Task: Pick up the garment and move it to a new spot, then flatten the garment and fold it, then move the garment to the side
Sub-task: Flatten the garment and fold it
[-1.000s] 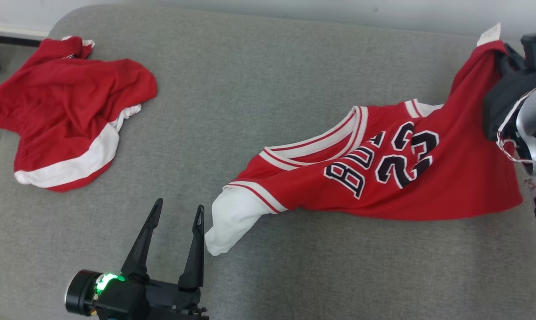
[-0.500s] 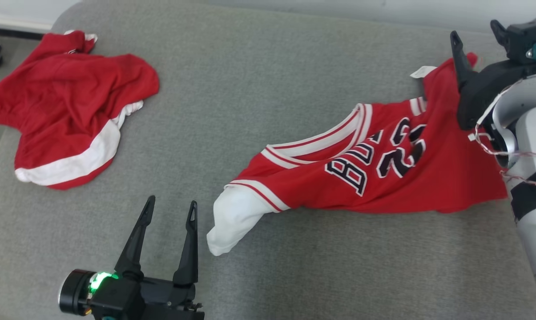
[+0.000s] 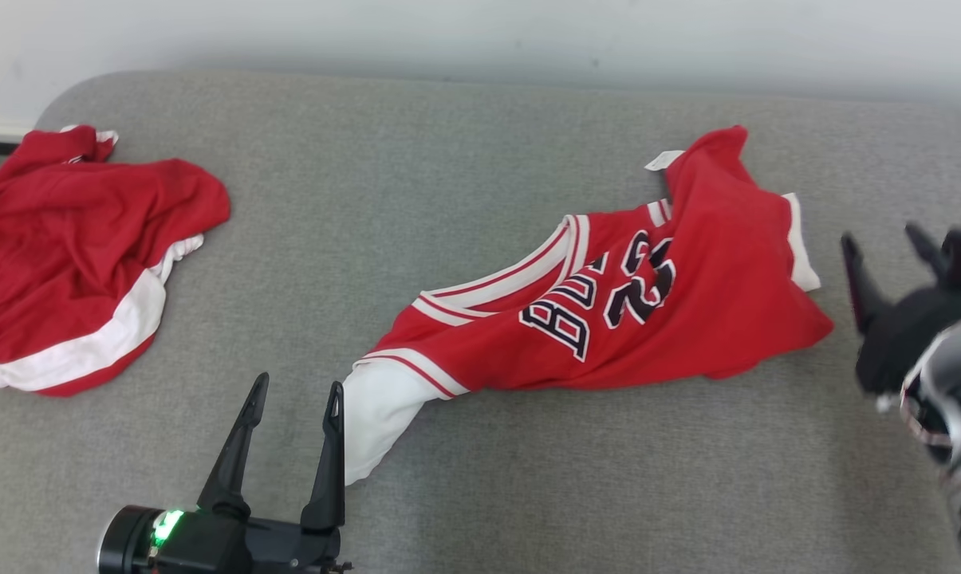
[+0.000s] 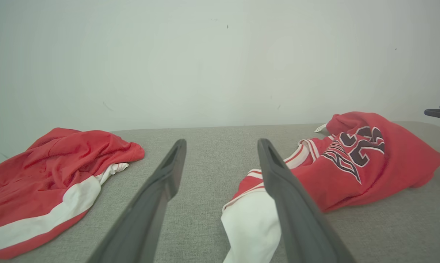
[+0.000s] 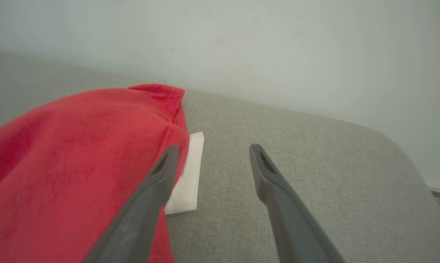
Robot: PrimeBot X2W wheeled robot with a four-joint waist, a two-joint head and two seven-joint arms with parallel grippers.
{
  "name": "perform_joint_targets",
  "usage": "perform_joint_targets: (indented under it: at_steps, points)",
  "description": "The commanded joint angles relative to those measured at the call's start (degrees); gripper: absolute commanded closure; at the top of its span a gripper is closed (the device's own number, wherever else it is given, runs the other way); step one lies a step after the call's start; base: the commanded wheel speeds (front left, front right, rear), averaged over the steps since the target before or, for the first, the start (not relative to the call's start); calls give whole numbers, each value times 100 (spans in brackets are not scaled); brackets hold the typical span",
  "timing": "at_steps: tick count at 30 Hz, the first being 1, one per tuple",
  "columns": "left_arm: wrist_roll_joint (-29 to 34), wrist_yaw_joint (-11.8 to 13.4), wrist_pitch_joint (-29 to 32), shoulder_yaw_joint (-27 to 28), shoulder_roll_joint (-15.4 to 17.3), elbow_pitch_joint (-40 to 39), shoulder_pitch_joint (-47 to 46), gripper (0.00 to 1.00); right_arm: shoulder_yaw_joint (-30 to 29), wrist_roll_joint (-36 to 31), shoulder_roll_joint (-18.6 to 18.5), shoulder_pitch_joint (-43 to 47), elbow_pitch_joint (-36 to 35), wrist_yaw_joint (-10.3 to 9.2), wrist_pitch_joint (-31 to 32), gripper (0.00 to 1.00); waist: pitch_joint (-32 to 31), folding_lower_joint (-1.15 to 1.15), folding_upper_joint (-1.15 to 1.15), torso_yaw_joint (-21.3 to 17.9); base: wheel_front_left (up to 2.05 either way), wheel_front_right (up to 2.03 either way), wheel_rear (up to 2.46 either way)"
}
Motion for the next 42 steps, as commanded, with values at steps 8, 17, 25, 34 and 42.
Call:
perform_joint_targets:
  at_steps: [8,17,25,34,42]
  points:
    - [72,-58,-21,37,-4,41,65,0,-731,44,842,1382,-1095,6,352,0,-70,1,0,-188,0,0,0]
    - [101,-95,-21,42,21,72,-45,0,-826,-12,1153,1595,-1184,6,645,0,56,1,0,-139,0,0,0]
    - [129,-125,-21,37,31,84,-80,0,-602,72,1102,1180,-730,6,473,0,102,1,0,-52,0,0,0]
    - [110,-132,-21,0,26,128,-44,0,-72,565,1034,647,-259,6,239,40,98,1,0,61,0,0,0]
    - [97,-122,-21,32,20,164,68,0,-10,845,924,813,-520,6,64,100,-31,1,0,34,0,0,0]
